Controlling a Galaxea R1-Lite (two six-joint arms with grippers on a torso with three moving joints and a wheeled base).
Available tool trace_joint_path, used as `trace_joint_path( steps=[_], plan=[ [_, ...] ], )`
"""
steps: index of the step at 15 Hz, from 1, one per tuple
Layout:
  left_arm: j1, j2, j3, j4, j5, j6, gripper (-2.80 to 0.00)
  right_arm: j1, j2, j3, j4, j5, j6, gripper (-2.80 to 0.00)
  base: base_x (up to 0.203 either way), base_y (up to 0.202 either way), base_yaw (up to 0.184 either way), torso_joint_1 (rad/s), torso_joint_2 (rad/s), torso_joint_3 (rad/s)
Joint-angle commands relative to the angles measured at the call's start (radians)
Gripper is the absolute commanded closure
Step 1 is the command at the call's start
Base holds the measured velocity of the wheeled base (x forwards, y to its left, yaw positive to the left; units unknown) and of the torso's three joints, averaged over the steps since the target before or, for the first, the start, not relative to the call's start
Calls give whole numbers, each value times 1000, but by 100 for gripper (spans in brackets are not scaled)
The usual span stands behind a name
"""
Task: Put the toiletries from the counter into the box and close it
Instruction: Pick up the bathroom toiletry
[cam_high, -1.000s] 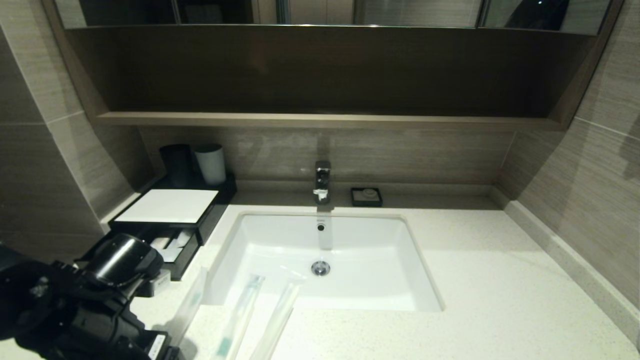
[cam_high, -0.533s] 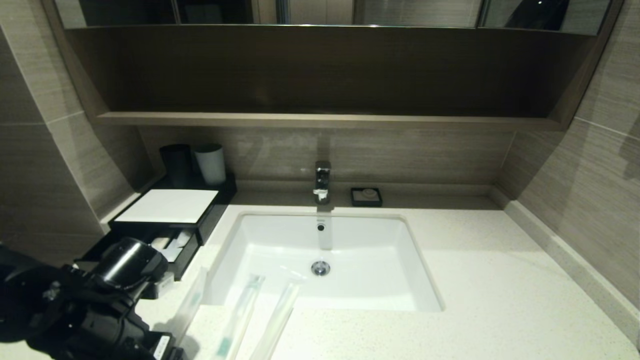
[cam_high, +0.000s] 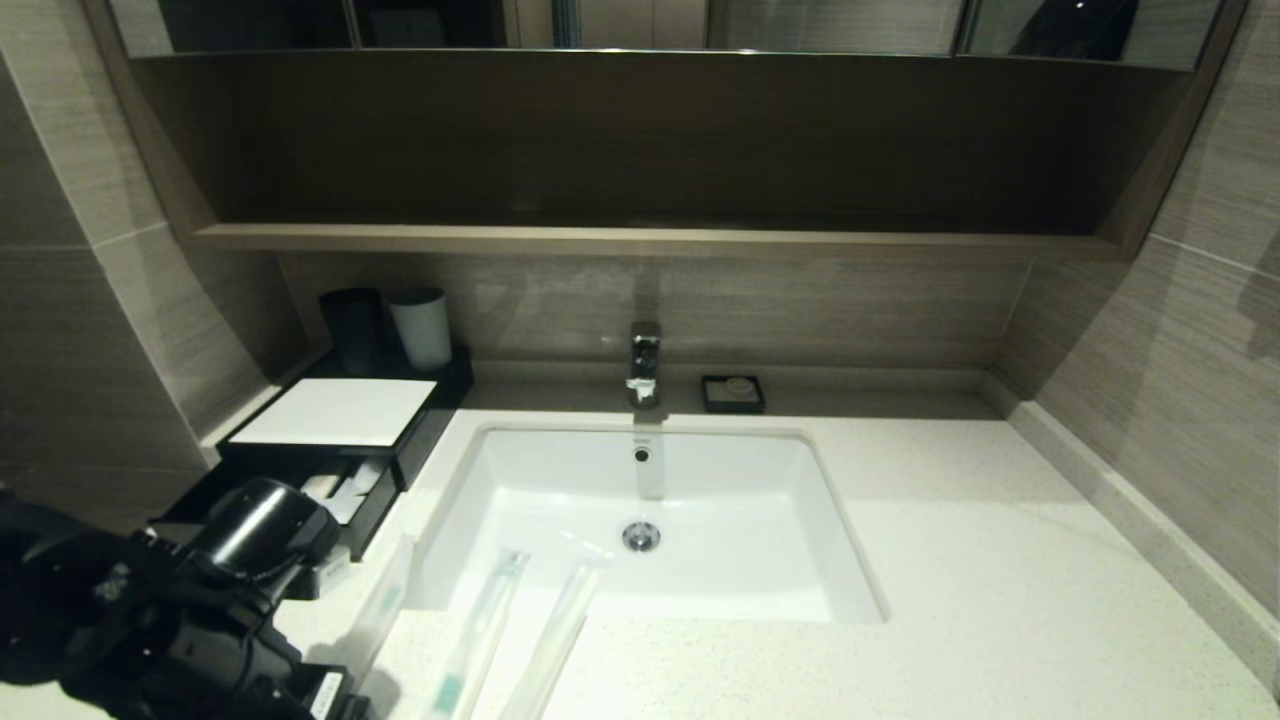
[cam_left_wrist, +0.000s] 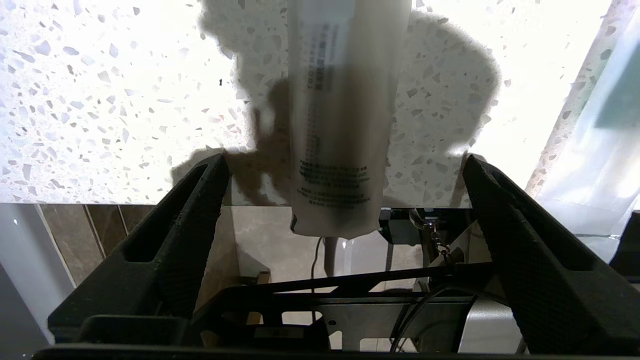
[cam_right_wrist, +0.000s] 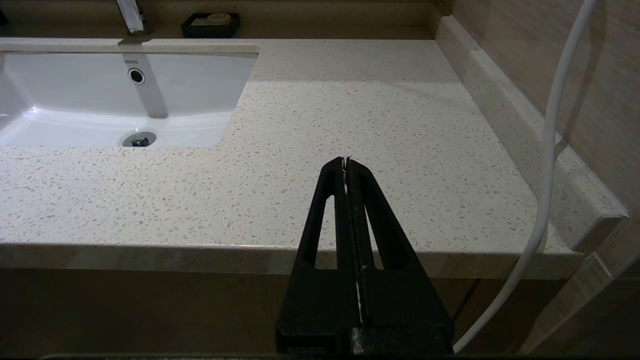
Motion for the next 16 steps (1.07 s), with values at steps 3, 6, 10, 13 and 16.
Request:
trace_joint_path(
  steps=[3,6,10,13,16],
  plan=[
    [0,9,12,-14,-1,-1,-280,0,0,2,-1,0,0,0,0,0,0,0,0,0],
    [2,10,26,-34,-1,-1,-280,0,0,2,-1,0,0,0,0,0,0,0,0,0],
    [3,10,26,-35,-1,-1,-280,0,-1,2,-1,0,0,0,0,0,0,0,0,0],
    [3,9,27,-37,1,0,0,0,-2,2,-1,0,0,0,0,0,0,0,0,0],
    [3,7,28,-37,1,-1,0,0,0,2,-1,0,0,0,0,0,0,0,0,0]
  ],
)
